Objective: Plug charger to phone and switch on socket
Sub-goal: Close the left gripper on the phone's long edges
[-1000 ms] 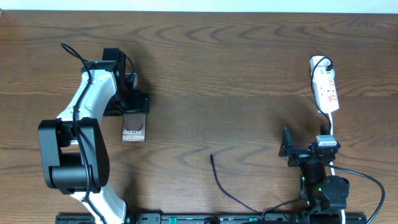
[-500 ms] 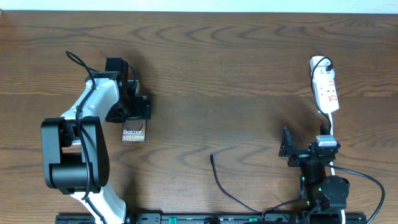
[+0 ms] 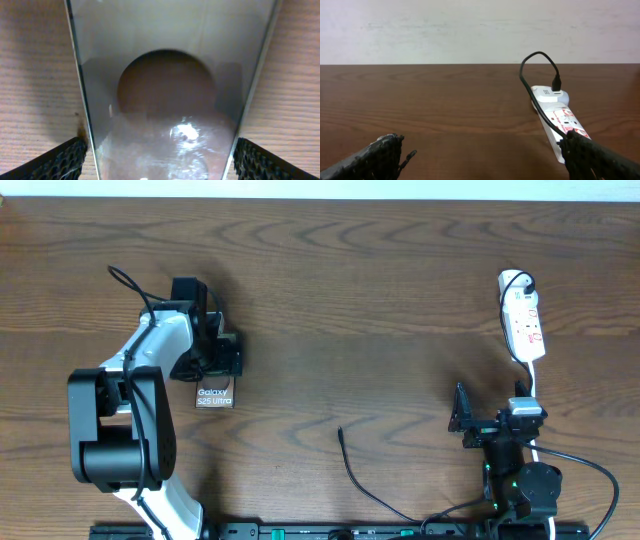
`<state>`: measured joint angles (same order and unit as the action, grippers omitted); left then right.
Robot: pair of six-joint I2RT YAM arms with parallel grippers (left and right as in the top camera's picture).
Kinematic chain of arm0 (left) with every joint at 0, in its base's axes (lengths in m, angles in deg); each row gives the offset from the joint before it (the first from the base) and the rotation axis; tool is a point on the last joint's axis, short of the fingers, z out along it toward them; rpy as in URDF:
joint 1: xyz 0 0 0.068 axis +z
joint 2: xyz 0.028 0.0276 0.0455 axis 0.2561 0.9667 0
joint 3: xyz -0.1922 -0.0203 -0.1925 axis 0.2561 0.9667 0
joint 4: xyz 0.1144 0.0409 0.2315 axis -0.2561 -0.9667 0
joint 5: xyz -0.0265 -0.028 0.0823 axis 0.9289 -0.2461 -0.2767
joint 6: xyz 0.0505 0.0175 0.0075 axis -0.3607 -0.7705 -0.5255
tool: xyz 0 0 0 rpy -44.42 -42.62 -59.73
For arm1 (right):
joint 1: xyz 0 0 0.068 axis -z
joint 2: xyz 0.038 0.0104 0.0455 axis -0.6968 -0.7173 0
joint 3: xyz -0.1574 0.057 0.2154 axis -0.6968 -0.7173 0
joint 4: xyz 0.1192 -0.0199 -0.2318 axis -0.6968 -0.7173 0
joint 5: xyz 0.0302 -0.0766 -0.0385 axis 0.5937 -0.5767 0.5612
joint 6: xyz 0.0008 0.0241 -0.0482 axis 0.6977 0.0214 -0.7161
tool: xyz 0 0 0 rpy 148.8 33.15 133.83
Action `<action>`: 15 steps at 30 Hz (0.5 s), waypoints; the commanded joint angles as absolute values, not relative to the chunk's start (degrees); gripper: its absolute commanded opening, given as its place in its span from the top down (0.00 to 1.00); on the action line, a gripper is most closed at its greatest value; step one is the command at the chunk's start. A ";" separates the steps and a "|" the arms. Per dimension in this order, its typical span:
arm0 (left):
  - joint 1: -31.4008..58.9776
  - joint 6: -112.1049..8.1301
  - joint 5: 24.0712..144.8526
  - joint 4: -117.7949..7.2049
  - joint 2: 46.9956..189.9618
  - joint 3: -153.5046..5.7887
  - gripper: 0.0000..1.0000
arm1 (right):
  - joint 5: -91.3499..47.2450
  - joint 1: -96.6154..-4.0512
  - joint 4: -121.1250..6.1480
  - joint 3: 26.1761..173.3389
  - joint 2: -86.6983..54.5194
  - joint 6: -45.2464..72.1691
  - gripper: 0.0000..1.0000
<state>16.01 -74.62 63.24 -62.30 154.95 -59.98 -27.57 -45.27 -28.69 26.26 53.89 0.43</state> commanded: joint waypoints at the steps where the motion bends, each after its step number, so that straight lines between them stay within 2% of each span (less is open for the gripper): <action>1: 15.99 -75.12 60.59 -62.15 154.86 -58.95 0.06 | -28.05 -45.67 -28.95 26.20 53.91 0.78 0.01; 15: 15.99 -75.19 60.59 -60.20 154.88 -57.88 0.06 | -28.05 -45.67 -28.95 26.20 53.91 0.78 0.01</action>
